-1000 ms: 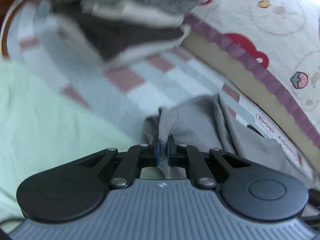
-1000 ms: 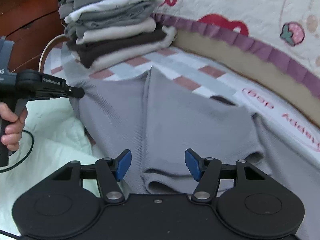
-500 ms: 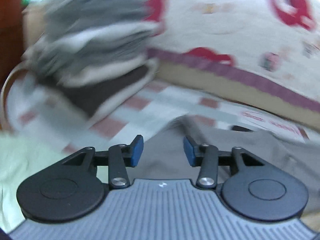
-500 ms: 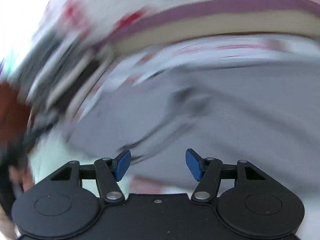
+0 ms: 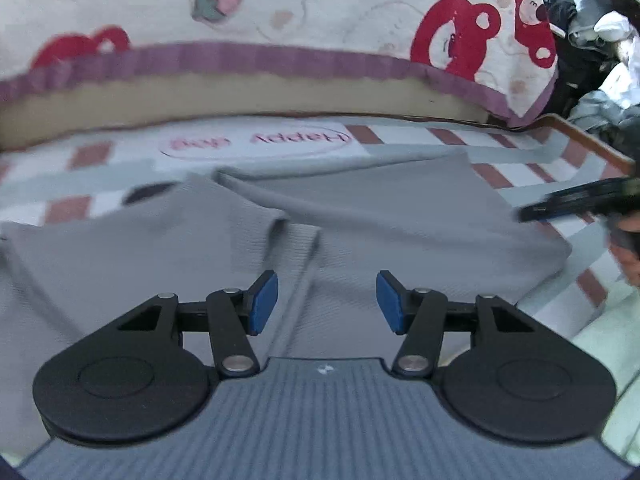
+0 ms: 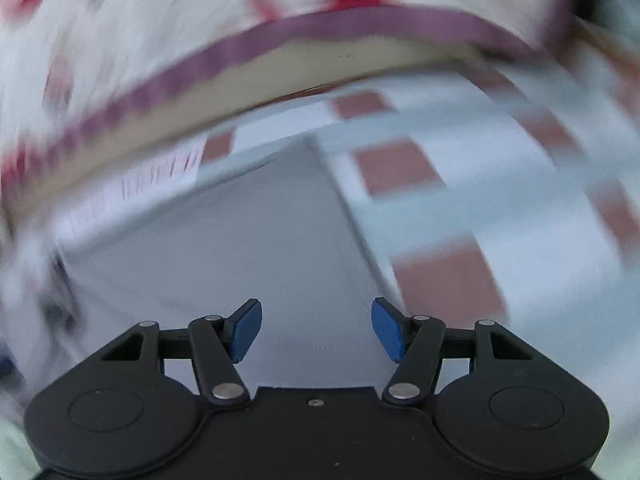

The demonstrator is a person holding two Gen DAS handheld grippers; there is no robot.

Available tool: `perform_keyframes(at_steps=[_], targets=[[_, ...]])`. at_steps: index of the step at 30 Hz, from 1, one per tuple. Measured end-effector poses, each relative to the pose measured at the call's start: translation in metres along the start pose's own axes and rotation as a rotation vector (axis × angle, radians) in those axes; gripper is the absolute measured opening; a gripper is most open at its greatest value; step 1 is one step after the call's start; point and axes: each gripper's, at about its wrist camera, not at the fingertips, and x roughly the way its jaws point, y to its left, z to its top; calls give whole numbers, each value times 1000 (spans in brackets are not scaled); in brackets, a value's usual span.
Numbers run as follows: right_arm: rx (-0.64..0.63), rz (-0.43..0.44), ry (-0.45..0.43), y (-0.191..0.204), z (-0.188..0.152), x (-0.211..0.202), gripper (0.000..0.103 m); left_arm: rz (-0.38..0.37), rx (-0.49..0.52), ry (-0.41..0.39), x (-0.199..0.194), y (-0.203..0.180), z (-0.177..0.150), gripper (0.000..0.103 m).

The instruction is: Fold clothes

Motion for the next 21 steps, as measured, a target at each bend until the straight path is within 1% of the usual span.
perform_keyframes(at_steps=[2,4,6,7,8,9,10,11,14,15,16,17,18,19,20,21], targets=[[-203,-55,9,17,25,28,66,9,-22,14,11,9,2,54],[-228,-29,8,17,49,53,67,17,-42,24,20,19,5,54],[-169,-18,8,11,64,76,68,13,-49,24,25,25,7,54],[-139,-15,3,8,70,84,65,12,-44,27,27,25,8,54],[-133,-6,-24,7,72,85,57,13,-38,32,30,25,9,54],[-128,3,-50,6,74,86,27,15,-32,39,32,25,9,54],[-123,12,-77,5,76,86,11,12,-27,46,33,25,8,54],[-116,15,-102,4,78,86,10,5,-23,52,33,24,7,54],[-88,-54,-158,-4,88,78,8,-18,-14,81,37,21,1,54],[-89,-93,-144,-7,90,80,3,-22,-13,101,40,19,-1,54],[-94,-129,-126,-11,91,81,6,-22,-13,119,41,16,-3,54],[-86,-152,-111,-16,91,81,11,-19,-10,122,39,13,-6,55],[-35,-133,-106,-23,89,72,14,-19,-4,119,38,10,-8,57],[15,-114,-101,-30,88,64,19,-21,3,119,36,9,-10,57],[69,-90,-99,-36,86,54,28,-23,5,117,34,7,-11,57],[142,-45,-112,-40,77,36,53,-29,-6,114,33,8,-12,57]])
